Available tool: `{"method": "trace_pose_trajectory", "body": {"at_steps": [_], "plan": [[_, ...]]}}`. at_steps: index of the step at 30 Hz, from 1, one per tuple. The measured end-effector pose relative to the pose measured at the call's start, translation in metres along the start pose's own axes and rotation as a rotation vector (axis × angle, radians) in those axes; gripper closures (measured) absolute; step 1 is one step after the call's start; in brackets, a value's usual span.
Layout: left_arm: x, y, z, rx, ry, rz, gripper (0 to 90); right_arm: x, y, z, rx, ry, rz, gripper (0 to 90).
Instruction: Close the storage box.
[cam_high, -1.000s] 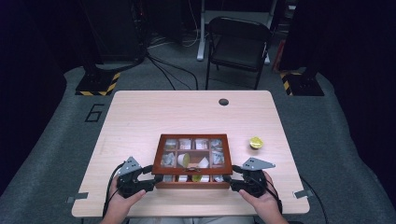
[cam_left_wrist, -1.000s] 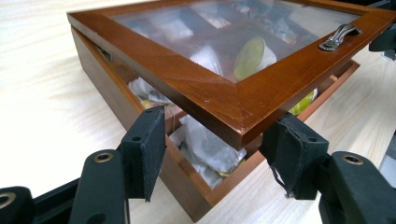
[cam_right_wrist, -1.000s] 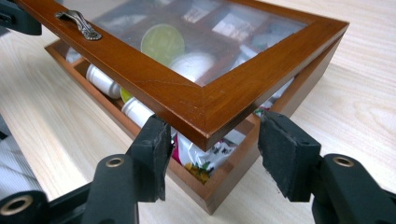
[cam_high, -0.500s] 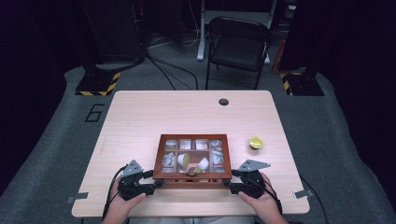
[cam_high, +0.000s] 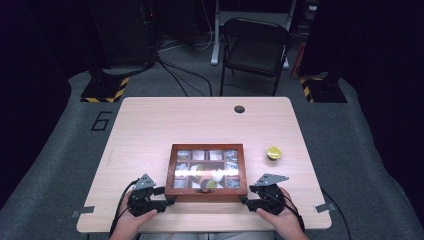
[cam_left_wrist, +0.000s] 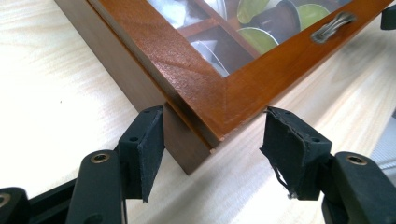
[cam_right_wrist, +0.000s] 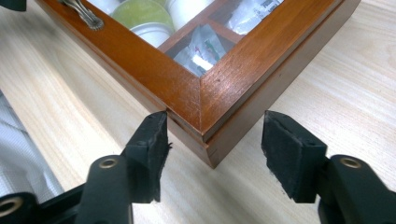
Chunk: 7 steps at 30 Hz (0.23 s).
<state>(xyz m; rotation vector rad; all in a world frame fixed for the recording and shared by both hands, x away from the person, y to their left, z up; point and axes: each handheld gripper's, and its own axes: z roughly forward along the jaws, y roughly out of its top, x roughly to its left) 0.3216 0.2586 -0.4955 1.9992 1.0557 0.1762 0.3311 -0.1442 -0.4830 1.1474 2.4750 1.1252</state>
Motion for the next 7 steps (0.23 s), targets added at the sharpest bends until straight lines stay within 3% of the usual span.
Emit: {"method": "trace_pose_trajectory", "body": {"at_steps": [4, 7], "plan": [[0.0018, -0.0033, -0.0071, -0.011, 0.011, -0.027, 37.2, 0.0004, 0.0021, -0.0061, -0.008, -0.004, 0.002, 35.2], [0.0018, -0.0055, -0.0105, -0.015, 0.017, -0.03, 36.6, 0.0019, 0.0003, -0.0098, -0.008, -0.027, -0.024, 33.2]]}}
